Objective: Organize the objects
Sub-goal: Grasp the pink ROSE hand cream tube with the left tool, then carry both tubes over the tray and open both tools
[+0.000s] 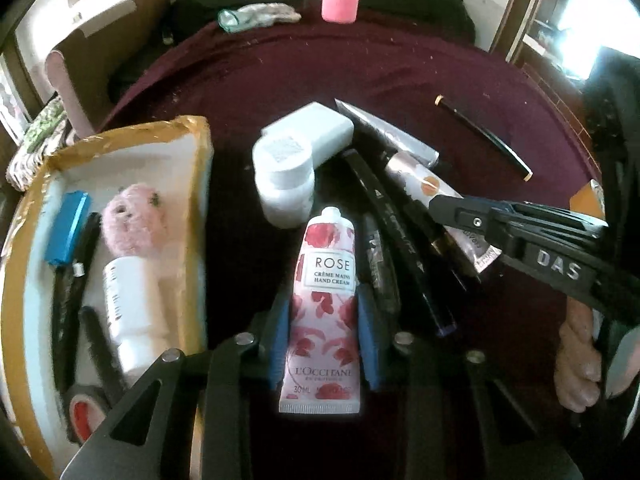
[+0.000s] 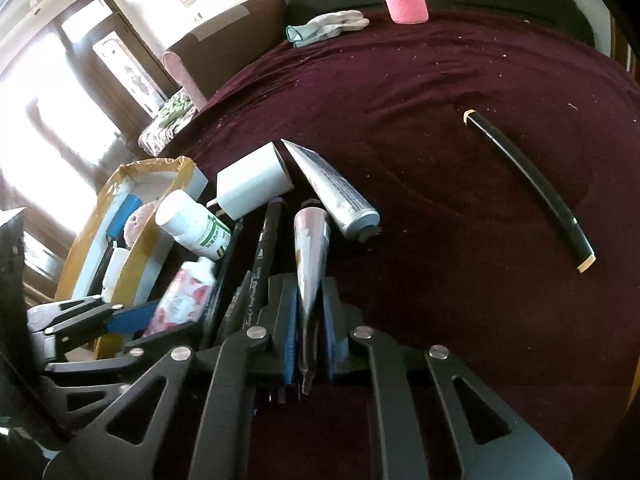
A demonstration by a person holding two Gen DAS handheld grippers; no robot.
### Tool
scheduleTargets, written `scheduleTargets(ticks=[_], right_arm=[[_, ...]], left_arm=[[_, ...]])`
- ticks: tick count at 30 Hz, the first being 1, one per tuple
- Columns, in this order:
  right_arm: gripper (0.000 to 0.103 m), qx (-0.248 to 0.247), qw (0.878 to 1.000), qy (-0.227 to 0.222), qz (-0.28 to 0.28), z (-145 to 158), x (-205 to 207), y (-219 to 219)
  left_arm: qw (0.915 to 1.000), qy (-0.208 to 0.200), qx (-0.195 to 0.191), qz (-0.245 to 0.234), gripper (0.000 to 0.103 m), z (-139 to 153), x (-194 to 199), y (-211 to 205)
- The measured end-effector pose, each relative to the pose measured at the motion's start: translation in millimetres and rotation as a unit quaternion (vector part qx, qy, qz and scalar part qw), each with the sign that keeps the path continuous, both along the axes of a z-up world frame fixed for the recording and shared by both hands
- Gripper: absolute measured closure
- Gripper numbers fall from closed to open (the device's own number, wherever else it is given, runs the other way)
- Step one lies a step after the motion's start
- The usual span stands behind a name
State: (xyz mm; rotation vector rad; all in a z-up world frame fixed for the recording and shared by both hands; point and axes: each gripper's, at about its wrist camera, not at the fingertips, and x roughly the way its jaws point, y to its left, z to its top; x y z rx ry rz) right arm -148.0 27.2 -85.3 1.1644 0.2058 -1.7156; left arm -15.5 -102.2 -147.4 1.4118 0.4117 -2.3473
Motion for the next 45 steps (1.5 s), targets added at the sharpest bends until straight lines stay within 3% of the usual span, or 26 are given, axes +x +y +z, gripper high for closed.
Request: scheduleTargets(ticks=[10,13,16,20,28,39,45], right_arm=[[0.095,-0.042,0.999,-0.01,0.004,12.2,0.4,8.1],[0.095,-0.028,1.0,0.0,0.009,10.5,3.7,4.7],[0.095,-0.021,1.0,-0.018,0.008,4.0,-0.5,3.9],[0.095,-0.047,0.999,-0.017,0.008,11.4,-0.1,9.6],[0.095,-0.064,0.998,0.017,0.015,23.3,21.1,12.7],[0.095,-0.124,0.991,0.003,0.052,57.1,119.2,4.9],[0.095,-0.106,0.991,0.014,0.086,52.8,167.2,-30.4]], left_arm=[[0.9987,0.032,0.035,0.018,0.076,13.5,23.7,-0.7],[0.9983,0.033,0.043,0.019,0.076,13.3,28.8,0.7],[0.9975,0.044,0.051,0.022,0.076,17.6,36.3,1.3],[0.9953,0.065,0.066,0.029,0.076,26.0,50.9,1.3],[0.9898,0.099,0.086,0.055,0.076,34.3,100.5,-10.5],[0.982,0.132,0.075,0.113,0.076,53.7,163.4,-53.8],[0.9763,0.14,0.076,0.146,0.076,46.2,184.1,-83.4]])
